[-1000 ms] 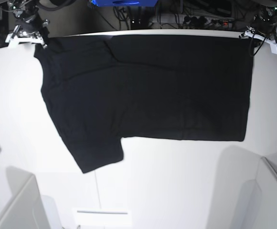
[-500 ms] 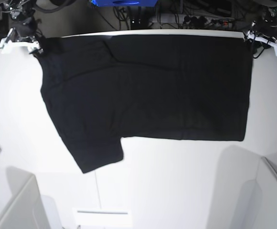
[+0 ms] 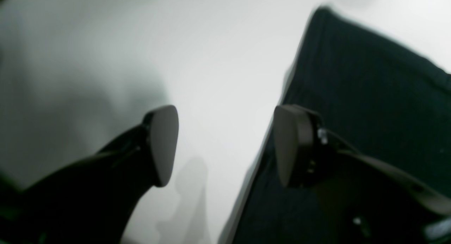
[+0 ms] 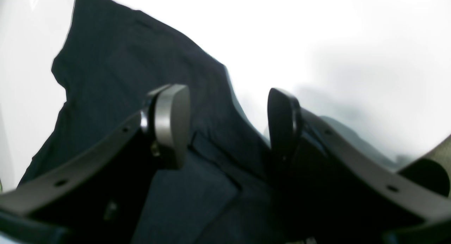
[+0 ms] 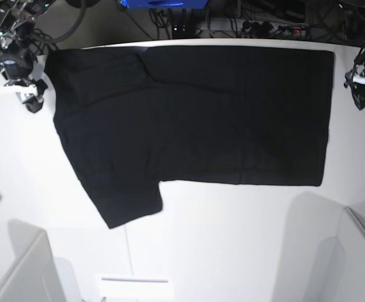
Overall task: Fold the T-shirt properly
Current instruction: 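Release the shirt and move both grippers toward the hem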
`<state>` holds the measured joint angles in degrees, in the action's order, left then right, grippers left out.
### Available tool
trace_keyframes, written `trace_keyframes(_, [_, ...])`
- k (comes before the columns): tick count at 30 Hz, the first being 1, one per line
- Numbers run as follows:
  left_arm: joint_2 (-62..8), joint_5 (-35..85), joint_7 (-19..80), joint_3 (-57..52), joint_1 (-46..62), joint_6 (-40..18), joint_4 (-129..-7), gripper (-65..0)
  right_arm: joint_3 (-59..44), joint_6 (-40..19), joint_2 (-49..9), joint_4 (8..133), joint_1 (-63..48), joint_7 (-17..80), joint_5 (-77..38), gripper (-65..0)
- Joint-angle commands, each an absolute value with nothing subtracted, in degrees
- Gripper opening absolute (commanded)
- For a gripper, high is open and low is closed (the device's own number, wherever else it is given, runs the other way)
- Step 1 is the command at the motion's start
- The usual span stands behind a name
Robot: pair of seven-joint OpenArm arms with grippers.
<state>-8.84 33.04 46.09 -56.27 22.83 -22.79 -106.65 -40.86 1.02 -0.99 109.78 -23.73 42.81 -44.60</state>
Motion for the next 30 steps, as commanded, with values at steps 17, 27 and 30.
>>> trace_keyframes(17, [-12.35,8.31,44.79,-41.89,1.36,-22.99,-102.29,-24.2,-32.57,0.84,-9.45,96.13,-6.55,41.36,-44.97,-33.0])
trace_keyframes(27, [-16.31,7.87,44.53,-33.1,-6.29,-22.99,-89.36,-65.0,-28.35,0.75,-9.36,90.59,4.09,41.27,-33.36,-32.9])
trace_keyframes(30, [-16.22,7.87,44.53,-32.66,-8.75,-22.99,-86.73,-65.0,-26.42,0.75,-9.36,87.34,8.04,41.1,-30.73,-32.6])
